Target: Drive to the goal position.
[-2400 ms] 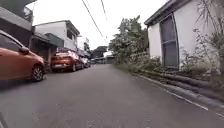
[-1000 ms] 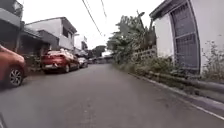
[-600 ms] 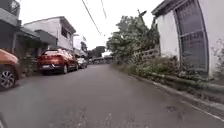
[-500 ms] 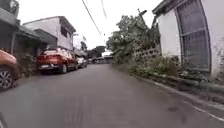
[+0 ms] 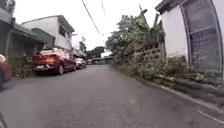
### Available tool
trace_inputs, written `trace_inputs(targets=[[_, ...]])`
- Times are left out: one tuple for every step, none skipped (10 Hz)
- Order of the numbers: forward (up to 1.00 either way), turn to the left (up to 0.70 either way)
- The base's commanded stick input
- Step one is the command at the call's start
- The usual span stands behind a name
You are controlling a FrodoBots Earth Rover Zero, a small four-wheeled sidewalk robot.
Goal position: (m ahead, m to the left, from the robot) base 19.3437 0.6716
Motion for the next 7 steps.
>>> trace_inputs(targets=[[0.7, 0.0], [0.7, 0.0], [0.7, 0.0], [0.7, 0.0], [0.7, 0.0], [0.7, 0.0], [0.7, 0.0]])
